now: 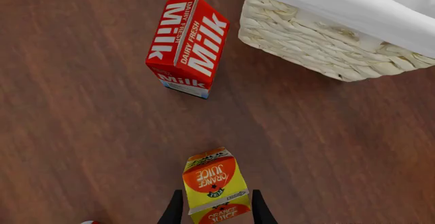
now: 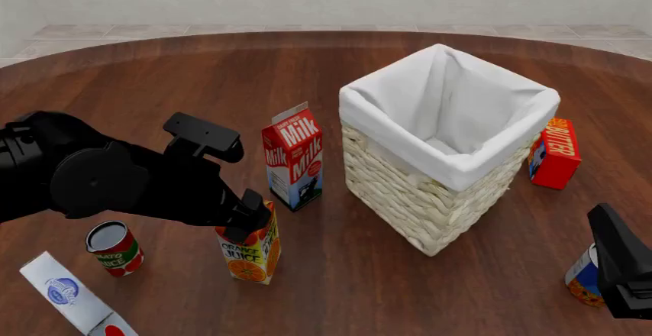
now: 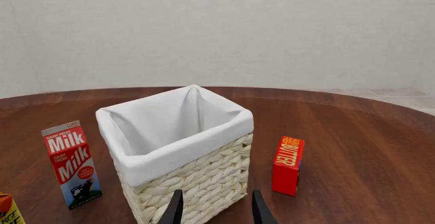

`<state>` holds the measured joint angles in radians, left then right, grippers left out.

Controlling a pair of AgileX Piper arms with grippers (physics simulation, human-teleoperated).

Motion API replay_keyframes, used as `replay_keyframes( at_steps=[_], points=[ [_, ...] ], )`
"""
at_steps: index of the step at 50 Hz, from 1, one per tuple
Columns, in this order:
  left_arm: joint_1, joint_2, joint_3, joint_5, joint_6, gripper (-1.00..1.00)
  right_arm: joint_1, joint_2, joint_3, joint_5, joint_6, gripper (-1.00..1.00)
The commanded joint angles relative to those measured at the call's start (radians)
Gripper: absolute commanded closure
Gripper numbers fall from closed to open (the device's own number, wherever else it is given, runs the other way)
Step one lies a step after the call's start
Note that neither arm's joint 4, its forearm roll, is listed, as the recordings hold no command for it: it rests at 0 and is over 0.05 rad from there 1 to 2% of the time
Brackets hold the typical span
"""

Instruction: Pick up the orange juice, and put it in the basket.

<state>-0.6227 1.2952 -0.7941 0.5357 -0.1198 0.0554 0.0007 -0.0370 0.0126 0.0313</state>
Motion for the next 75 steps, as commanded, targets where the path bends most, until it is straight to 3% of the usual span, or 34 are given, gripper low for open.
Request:
replay_keyframes(
  at_steps=[1,40,42,49,55,56,59,75],
  points=[
    [-0.008,0.011,0.009,-0.012,-0.012,-1.00,0.001,0.000,0.000,0.000,0.000,-1.00],
    [-0.012,0.045,0.031,-0.049,-0.017,-1.00,-0.003,0.000,-0.001,-0.001,0.003,-1.00],
    [-0.037,0.058,0.030,-0.053,-0.049,-1.00,-0.003,0.000,-0.001,-0.001,0.003,-1.00],
    [-0.003,0.055,0.043,-0.066,-0.010,-1.00,-0.001,0.000,-0.001,-0.001,0.001,-1.00],
    [0.058,0.023,0.053,-0.070,0.065,-1.00,-0.001,0.000,-0.002,-0.001,0.001,-1.00],
    [0.049,0.036,0.053,-0.066,0.045,1.00,-0.001,0.000,-0.002,-0.001,0.001,-1.00],
    [0.073,0.015,0.057,-0.067,0.078,1.00,-0.001,0.000,-0.002,-0.001,0.001,-1.00],
    [0.074,0.004,0.054,-0.059,0.073,1.00,0.001,0.000,-0.001,-0.002,-0.001,-1.00]
  ],
)
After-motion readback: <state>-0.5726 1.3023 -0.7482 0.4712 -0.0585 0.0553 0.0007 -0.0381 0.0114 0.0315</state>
